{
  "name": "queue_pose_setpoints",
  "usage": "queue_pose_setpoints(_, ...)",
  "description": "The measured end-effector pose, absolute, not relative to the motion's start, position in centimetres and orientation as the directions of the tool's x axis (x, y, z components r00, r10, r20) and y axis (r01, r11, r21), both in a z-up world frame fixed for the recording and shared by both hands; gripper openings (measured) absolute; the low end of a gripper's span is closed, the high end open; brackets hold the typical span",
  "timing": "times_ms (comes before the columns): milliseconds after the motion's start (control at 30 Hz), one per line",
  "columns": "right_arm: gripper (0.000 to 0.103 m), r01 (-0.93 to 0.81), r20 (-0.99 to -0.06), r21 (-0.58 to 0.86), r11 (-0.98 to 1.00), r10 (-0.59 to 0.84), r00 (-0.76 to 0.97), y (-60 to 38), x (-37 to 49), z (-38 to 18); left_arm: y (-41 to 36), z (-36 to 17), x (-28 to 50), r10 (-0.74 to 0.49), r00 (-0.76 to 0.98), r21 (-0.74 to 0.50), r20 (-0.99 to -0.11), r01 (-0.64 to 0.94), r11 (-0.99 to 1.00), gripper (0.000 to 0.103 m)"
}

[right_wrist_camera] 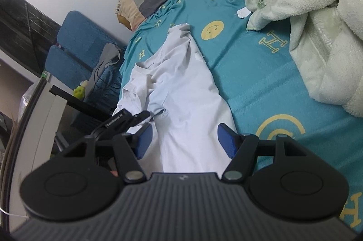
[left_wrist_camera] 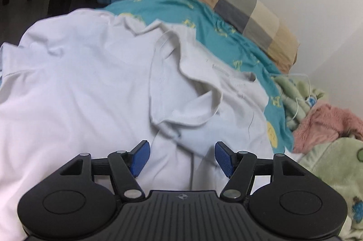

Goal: Fold clothes

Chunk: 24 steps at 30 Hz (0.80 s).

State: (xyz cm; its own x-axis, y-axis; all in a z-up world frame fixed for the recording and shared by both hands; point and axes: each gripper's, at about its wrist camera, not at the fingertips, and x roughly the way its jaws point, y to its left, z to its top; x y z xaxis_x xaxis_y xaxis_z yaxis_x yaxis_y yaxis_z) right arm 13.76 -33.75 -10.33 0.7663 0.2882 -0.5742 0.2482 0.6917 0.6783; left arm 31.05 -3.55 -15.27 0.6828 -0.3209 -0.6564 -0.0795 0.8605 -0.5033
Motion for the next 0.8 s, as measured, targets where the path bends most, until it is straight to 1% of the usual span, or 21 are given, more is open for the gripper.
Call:
queue_pose_setpoints(67, 0.067, 0.251, -0.58, 0.674, 0.695, 0.287, 0.762, -33.7, 13.8, -10.4, -3.8, -15.4, 32.0, -0.318, 0.702, -0.522, -0.637, -0.09, 0.848, 0.066)
queue_pose_setpoints(167, 0.067, 0.255, -0.589, 0.674, 0.693, 0.296, 0.752, -33.7, 14.0, -10.7, -4.8, -15.4, 33.7, -0.25, 0.729, -0.452, -0.637, -0.091, 0.887, 0.065)
queue_pose_setpoints(200, 0.067, 0.255, -0.591, 0.675, 0.692, 0.3, 0.749, -33.7, 14.1, -10.8, -5.1, -15.4, 34.2, -0.226, 0.738, -0.425, -0.636, -0.091, 0.901, 0.064)
queue_pose_setpoints(267, 0.067, 0.255, -0.596, 0.672, 0.695, 0.303, 0.744, -33.7, 14.2, -10.9, -5.8, -15.3, 35.2, -0.178, 0.754, -0.37, -0.633, -0.093, 0.924, 0.057)
queue_pose_setpoints(333, 0.067, 0.258, -0.6, 0.669, 0.697, 0.303, 0.74, -33.7, 14.2, -11.0, -5.4, -15.1, 36.0, -0.213, 0.748, -0.424, -0.628, -0.101, 0.9, 0.018)
queue_pose_setpoints(367, 0.067, 0.26, -0.601, 0.671, 0.695, 0.304, 0.739, -33.8, 14.2, -11.1, -5.3, -14.9, 36.4, -0.229, 0.746, -0.451, -0.625, -0.105, 0.886, 0.011)
queue_pose_setpoints(400, 0.067, 0.262, -0.601, 0.673, 0.692, 0.305, 0.739, -33.9, 14.2, -11.1, -4.8, -14.7, 36.5, -0.231, 0.755, -0.48, -0.614, -0.124, 0.869, 0.007)
queue_pose_setpoints(467, 0.067, 0.265, -0.6, 0.677, 0.687, 0.306, 0.739, -34.0, 14.2, -11.2, -3.8, -14.4, 36.9, -0.18, 0.767, -0.478, -0.616, -0.182, 0.859, 0.004)
queue_pose_setpoints(533, 0.067, 0.267, -0.6, 0.678, 0.685, 0.306, 0.739, -34.1, 14.2, -11.2, -2.8, -14.6, 37.7, -0.101, 0.759, -0.431, -0.643, -0.25, 0.867, 0.004)
queue_pose_setpoints(600, 0.067, 0.268, -0.601, 0.677, 0.686, 0.305, 0.738, -34.2, 14.3, -11.3, -2.3, -15.2, 38.8, -0.056, 0.722, -0.357, -0.69, -0.272, 0.894, 0.004)
queue_pose_setpoints(667, 0.067, 0.265, -0.606, 0.67, 0.693, 0.306, 0.734, -34.1, 14.5, -11.2, -2.0, -15.2, 38.8, -0.069, 0.715, -0.345, -0.695, -0.249, 0.905, 0.006)
queue_pose_setpoints(733, 0.067, 0.258, -0.608, 0.665, 0.701, 0.307, 0.732, -34.1, 14.7, -11.2, -1.9, -14.2, 37.1, -0.096, 0.712, -0.343, -0.695, -0.211, 0.915, 0.008)
queue_pose_setpoints(767, 0.067, 0.253, -0.605, 0.664, 0.703, 0.307, 0.734, -34.2, 14.6, -11.1, -1.8, -13.7, 36.2, -0.11, 0.71, -0.342, -0.695, -0.192, 0.92, 0.01)
queue_pose_setpoints(800, 0.067, 0.249, -0.603, 0.663, 0.706, 0.306, 0.737, -34.3, 14.5, -10.9, -1.8, -13.2, 35.4, -0.124, 0.708, -0.341, -0.695, -0.173, 0.924, 0.015)
